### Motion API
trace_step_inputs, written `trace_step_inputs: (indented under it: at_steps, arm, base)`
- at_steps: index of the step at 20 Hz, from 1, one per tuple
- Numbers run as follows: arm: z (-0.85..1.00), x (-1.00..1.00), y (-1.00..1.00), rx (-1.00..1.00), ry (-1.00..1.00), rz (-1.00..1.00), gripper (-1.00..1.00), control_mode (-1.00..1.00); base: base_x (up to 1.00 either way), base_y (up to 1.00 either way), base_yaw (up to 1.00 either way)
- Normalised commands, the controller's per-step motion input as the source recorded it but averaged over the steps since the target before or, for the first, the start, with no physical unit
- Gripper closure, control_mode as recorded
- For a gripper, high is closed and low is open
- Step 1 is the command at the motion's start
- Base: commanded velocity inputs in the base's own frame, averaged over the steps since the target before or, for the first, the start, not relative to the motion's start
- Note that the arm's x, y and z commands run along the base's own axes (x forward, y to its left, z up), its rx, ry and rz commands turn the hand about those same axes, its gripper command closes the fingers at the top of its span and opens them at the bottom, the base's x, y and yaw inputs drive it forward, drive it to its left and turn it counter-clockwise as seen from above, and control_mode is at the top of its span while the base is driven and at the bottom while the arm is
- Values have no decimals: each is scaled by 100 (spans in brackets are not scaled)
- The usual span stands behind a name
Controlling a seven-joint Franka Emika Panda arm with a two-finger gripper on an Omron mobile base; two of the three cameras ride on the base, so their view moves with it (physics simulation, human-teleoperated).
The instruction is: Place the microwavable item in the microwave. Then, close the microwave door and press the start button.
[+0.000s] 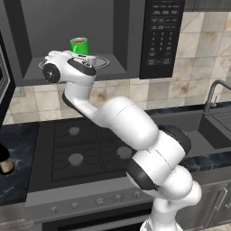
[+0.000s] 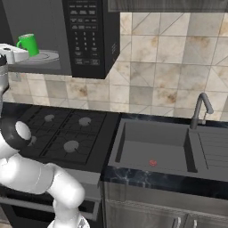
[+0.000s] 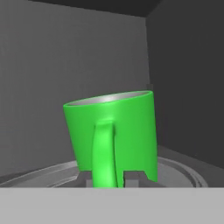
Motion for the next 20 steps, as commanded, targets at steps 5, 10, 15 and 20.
trace_step_inputs:
  at_steps: [5,10,15,20]
  arm:
    - [-8,30,31,0,14,0,100,-100]
    - [-32,13,8,0,1,0,100,-100]
    - [-43,1,-4,0,0,0,100,-100]
    - [-21,13,-16,6,-1,0,100,-100]
  base:
    - [0,0,0]
    - [0,0,0]
    - [0,0,0]
    - [0,0,0]
